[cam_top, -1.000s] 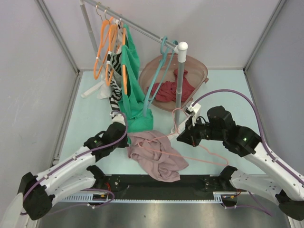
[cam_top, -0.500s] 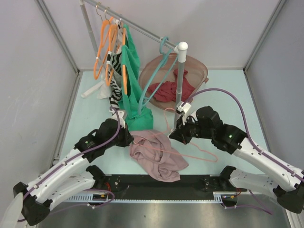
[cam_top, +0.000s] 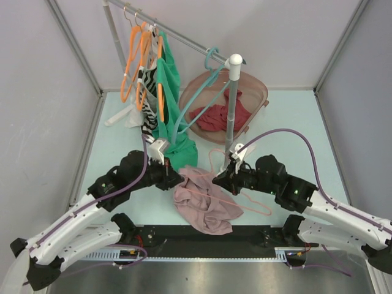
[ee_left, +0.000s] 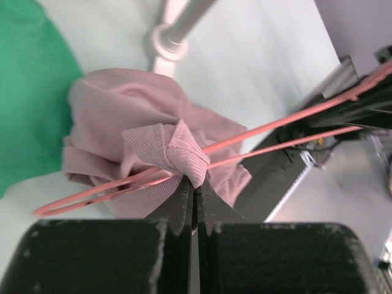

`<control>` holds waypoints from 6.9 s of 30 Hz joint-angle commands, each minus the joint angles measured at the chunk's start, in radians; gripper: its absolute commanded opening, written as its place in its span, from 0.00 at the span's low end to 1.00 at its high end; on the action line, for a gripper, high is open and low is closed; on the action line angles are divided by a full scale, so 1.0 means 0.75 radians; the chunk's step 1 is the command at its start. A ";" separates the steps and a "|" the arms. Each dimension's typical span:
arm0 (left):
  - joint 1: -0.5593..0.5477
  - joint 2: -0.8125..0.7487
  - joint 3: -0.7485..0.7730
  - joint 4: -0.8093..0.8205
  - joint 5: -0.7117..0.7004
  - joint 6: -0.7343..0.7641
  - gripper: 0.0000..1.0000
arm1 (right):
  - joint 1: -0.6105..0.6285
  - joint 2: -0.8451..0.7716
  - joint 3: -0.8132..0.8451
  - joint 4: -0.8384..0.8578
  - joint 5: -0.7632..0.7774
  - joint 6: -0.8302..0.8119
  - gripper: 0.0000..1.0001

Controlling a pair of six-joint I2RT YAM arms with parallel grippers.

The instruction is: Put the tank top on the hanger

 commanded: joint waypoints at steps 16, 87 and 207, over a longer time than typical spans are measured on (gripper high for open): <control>-0.120 -0.150 0.387 -0.333 -0.246 0.265 0.96 | 0.050 -0.213 -0.002 0.155 0.017 -0.038 0.00; -0.157 0.104 0.191 -0.034 0.253 0.830 0.00 | -0.510 -0.341 0.067 0.061 -0.448 0.005 0.91; 0.075 -0.036 0.005 0.246 0.353 0.871 0.00 | -0.224 0.067 0.343 -0.373 0.332 0.330 0.00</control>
